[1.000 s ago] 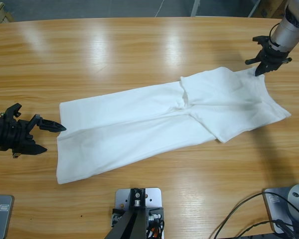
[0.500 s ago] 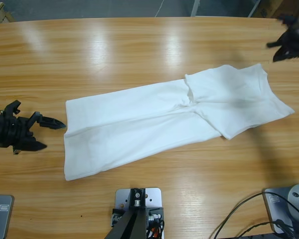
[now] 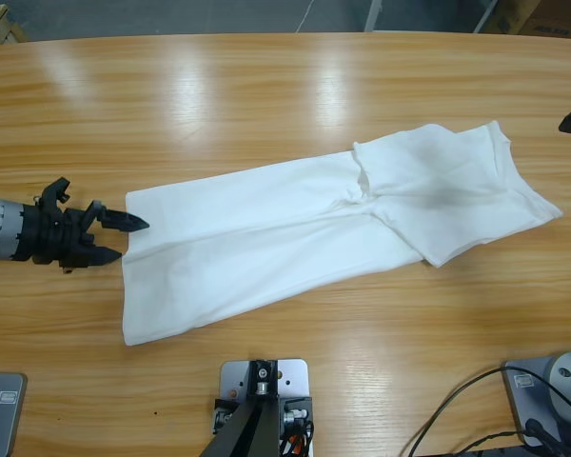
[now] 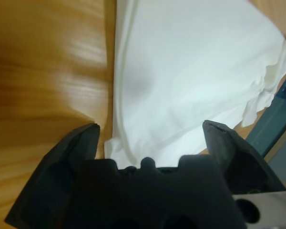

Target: Fold clothes

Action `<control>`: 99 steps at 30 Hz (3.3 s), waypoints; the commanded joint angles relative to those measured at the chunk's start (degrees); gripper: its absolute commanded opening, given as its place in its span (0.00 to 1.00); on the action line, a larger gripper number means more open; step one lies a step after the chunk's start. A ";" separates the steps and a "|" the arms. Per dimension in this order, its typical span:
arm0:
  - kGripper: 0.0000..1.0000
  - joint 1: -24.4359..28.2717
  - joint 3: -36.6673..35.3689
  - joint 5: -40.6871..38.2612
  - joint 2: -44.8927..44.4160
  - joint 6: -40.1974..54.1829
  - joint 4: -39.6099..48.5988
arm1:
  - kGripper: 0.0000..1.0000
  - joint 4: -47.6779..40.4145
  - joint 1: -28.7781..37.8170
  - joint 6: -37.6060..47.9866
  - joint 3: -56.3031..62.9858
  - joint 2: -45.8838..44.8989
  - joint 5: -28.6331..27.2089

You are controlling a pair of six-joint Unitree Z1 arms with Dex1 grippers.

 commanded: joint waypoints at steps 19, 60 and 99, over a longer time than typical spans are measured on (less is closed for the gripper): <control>0.86 -1.23 0.35 0.70 7.43 1.03 5.27 | 0.96 -1.57 1.36 0.71 -0.04 4.14 1.07; 0.35 -3.68 0.98 -2.20 10.61 5.24 4.45 | 0.96 -2.66 0.48 0.62 -0.95 5.44 0.90; 0.00 10.42 -29.80 13.36 10.23 32.58 46.92 | 0.96 -3.61 0.21 0.71 0.10 5.53 1.07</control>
